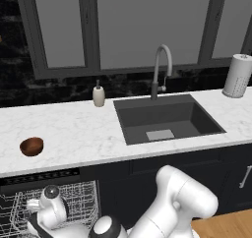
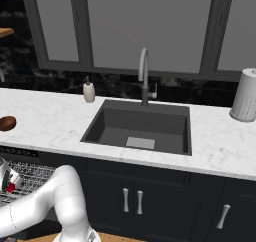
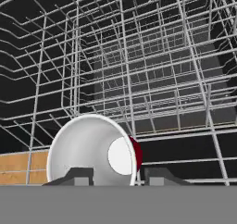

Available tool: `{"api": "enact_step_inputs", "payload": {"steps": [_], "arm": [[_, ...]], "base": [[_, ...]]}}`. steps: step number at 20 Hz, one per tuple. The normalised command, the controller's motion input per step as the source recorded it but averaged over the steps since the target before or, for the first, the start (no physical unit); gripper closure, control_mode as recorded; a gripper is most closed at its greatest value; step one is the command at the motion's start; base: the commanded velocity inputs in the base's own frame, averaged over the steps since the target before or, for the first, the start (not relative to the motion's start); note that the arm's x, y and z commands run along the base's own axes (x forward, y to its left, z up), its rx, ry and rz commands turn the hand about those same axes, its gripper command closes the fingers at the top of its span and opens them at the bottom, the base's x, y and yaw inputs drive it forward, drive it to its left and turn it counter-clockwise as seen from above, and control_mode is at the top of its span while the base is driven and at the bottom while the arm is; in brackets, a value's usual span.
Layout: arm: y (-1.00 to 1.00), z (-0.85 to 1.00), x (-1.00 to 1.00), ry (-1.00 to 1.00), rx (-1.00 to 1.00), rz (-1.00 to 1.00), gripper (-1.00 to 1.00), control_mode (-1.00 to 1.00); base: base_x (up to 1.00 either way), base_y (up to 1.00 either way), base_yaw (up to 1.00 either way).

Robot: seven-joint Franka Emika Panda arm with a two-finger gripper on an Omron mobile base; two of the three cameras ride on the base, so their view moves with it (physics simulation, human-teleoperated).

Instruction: Pick up the cup and bowl from the counter, place them in the dishwasher, and close the dishwasher door.

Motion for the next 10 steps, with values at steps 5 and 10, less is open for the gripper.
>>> {"api": "enact_step_inputs", "payload": {"steps": [5, 10], "arm": [[0.00, 0.00, 0.00, 0.00, 0.00, 0.00, -1.00, -1.00], [-0.01, 0.37, -0.48, -0.05, 0.00, 0.00, -1.00, -1.00]], "base": [[0.00, 0.00, 0.00], [0.00, 0.00, 0.00]]}}
